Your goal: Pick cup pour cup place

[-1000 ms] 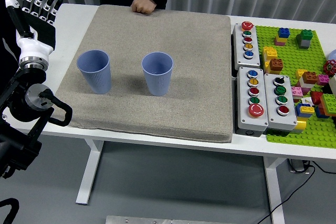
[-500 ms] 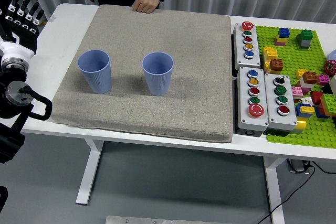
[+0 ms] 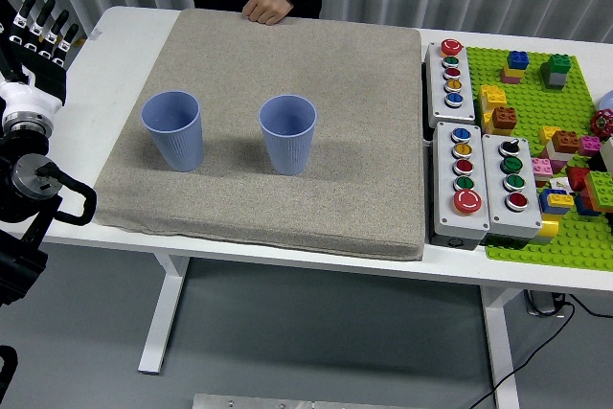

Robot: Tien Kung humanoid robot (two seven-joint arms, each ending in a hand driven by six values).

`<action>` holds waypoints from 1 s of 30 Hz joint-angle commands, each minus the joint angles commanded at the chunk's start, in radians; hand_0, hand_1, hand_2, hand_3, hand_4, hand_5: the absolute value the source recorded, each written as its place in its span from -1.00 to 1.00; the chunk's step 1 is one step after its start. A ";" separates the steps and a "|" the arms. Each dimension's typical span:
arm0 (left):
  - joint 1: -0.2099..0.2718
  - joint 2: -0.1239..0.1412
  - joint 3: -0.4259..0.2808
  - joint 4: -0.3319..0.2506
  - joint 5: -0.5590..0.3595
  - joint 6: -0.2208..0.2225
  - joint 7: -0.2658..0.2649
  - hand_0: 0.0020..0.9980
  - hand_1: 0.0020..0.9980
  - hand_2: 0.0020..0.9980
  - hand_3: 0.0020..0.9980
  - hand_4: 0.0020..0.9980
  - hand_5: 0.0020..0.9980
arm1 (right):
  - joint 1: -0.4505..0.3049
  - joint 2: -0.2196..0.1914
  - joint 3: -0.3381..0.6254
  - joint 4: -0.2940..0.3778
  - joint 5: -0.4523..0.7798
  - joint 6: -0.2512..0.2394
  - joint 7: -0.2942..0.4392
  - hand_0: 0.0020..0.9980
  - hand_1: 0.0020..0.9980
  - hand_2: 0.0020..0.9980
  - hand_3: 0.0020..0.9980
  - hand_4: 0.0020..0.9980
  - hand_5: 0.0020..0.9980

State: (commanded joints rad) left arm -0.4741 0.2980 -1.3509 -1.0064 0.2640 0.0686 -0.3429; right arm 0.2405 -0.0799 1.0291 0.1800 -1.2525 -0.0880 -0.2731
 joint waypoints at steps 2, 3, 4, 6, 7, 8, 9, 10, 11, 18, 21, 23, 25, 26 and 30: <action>0.001 0.002 -0.005 -0.001 0.003 0.001 0.000 0.53 0.48 0.58 0.61 0.58 1.00 | -0.001 -0.001 -0.001 0.000 0.004 -0.001 0.001 0.35 0.28 0.13 0.15 -1.00 -0.80; 0.001 0.003 -0.007 -0.001 0.005 0.003 0.000 0.53 0.48 0.58 0.61 0.58 1.00 | -0.002 -0.002 -0.001 0.000 0.005 -0.001 0.002 0.35 0.28 0.13 0.15 -1.00 -0.80; 0.001 0.003 -0.008 -0.001 0.005 0.003 0.000 0.53 0.48 0.58 0.61 0.58 1.00 | -0.002 -0.002 -0.001 0.000 0.006 -0.001 0.002 0.35 0.28 0.13 0.15 -1.00 -0.80; -0.001 0.003 -0.010 -0.001 0.011 0.005 0.001 0.53 0.48 0.58 0.61 0.58 1.00 | -0.002 -0.002 -0.002 0.000 0.006 -0.001 0.003 0.35 0.28 0.13 0.15 -1.00 -0.80; -0.001 0.003 -0.012 -0.003 0.017 0.007 0.001 0.53 0.48 0.58 0.61 0.58 1.00 | -0.002 -0.002 -0.003 0.000 0.008 -0.001 0.003 0.35 0.28 0.13 0.15 -1.00 -0.80; -0.001 0.003 -0.013 -0.003 0.018 0.007 0.001 0.53 0.48 0.58 0.61 0.58 1.00 | -0.003 -0.002 -0.003 0.000 0.008 -0.001 0.003 0.35 0.28 0.13 0.15 -1.00 -0.80; -0.001 0.003 -0.014 -0.004 0.023 0.008 0.002 0.53 0.48 0.58 0.61 0.58 1.00 | -0.003 -0.002 -0.006 0.000 0.009 -0.001 0.003 0.35 0.28 0.13 0.15 -1.00 -0.80; -0.001 0.002 -0.014 -0.004 0.026 0.010 0.002 0.53 0.48 0.59 0.62 0.58 1.00 | -0.003 -0.003 -0.008 0.000 0.011 -0.001 0.003 0.35 0.28 0.13 0.15 -1.00 -0.81; -0.002 0.002 -0.015 -0.003 0.028 0.011 0.003 0.53 0.48 0.59 0.62 0.58 1.00 | -0.003 -0.003 -0.011 0.000 0.013 -0.001 0.003 0.35 0.28 0.13 0.15 -1.00 -0.81; -0.002 0.002 -0.020 0.003 0.035 0.019 0.002 0.53 0.49 0.59 0.62 0.57 1.00 | -0.006 -0.003 -0.022 0.000 0.022 -0.002 0.003 0.35 0.28 0.13 0.15 -1.00 -0.81; -0.001 0.002 -0.022 0.001 0.040 0.022 0.004 0.53 0.49 0.59 0.62 0.57 1.00 | -0.010 -0.003 -0.017 0.000 0.017 -0.001 0.004 0.35 0.28 0.13 0.15 -1.00 -0.81; -0.001 0.002 -0.023 0.001 0.042 0.023 0.005 0.53 0.49 0.59 0.63 0.57 1.00 | -0.012 -0.003 -0.014 0.000 0.014 -0.001 0.005 0.35 0.28 0.13 0.15 -1.00 -0.82; 0.000 0.002 -0.025 -0.001 0.047 0.024 0.006 0.53 0.49 0.59 0.63 0.57 1.00 | -0.015 -0.002 -0.006 0.000 0.004 0.000 0.004 0.35 0.28 0.13 0.15 -1.00 -0.82; 0.001 0.003 -0.026 -0.001 0.048 0.026 0.007 0.53 0.49 0.59 0.63 0.57 1.00 | -0.016 -0.002 -0.002 0.000 -0.002 0.001 0.004 0.35 0.28 0.13 0.15 -1.00 -0.82; 0.001 0.003 -0.029 -0.002 0.053 0.029 0.008 0.53 0.49 0.60 0.63 0.57 1.00 | -0.020 -0.001 0.005 0.000 -0.012 0.002 0.003 0.35 0.28 0.13 0.15 -1.00 -0.82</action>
State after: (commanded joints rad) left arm -0.4732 0.3012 -1.3798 -1.0080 0.3173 0.0973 -0.3350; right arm 0.2204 -0.0811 1.0343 0.1800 -1.2648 -0.0860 -0.2704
